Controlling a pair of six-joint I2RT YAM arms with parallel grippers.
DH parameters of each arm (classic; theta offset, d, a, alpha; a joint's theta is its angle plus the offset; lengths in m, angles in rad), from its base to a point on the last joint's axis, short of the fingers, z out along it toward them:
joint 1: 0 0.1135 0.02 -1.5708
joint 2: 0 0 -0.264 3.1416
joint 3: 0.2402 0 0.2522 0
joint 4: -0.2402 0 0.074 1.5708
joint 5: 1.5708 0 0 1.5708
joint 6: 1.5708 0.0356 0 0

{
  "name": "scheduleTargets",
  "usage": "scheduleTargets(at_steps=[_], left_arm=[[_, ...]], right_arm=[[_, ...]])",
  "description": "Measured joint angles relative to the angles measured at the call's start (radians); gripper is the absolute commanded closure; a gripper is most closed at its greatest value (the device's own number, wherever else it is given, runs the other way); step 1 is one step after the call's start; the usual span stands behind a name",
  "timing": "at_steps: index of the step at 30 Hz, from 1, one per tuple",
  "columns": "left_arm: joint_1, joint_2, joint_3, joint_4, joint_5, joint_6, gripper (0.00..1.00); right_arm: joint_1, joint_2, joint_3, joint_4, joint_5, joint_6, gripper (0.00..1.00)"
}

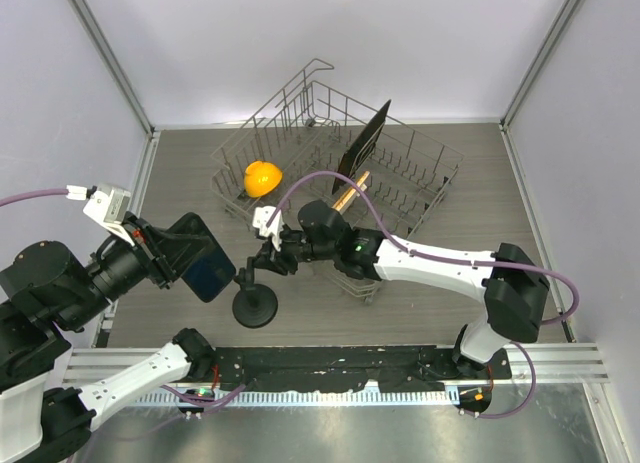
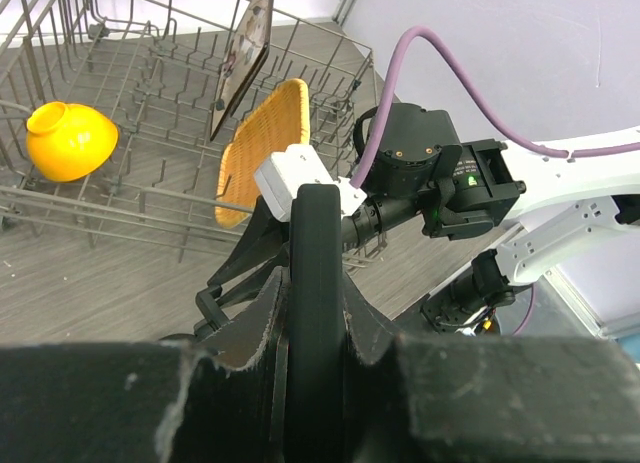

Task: Place the phone on the phone stand

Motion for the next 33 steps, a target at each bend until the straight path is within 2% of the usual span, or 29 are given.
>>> scheduleTargets(at_steps=[4,7,8,9,11,17,20,27,33], left_arm=[[0.000,-0.001,0.000,-0.002,0.001,0.001,1.00],[0.000,-0.003,0.000,-0.006,0.003,0.003,1.00],[0.000,-0.005,0.000,-0.008,0.003,0.006,1.00],[0.000,-0.006,0.000,-0.009,0.004,0.009,1.00],[0.000,-0.010,0.000,-0.012,0.005,0.013,1.00],[0.000,-0.014,-0.002,-0.013,0.008,0.014,1.00],[0.000,-0.014,-0.020,-0.014,0.008,0.018,1.00],[0.000,0.002,-0.098,0.003,0.010,0.024,1.00],[0.000,0.040,-0.191,0.057,0.065,0.028,1.00]], right_arm=[[0.002,0.014,0.015,-0.002,-0.001,0.000,0.72],[0.005,0.023,0.026,-0.002,0.000,0.000,0.76],[0.006,0.024,0.027,0.000,0.000,0.000,0.79],[0.008,0.024,0.028,0.001,0.000,0.000,0.88],[0.011,0.024,0.028,0.005,0.001,0.000,1.00],[0.034,0.024,0.027,0.006,0.073,0.035,1.00],[0.069,0.006,0.005,0.021,0.214,0.103,1.00],[0.221,-0.089,-0.093,0.023,0.772,0.252,1.00],[0.243,-0.146,-0.133,-0.023,1.054,0.375,1.00]])
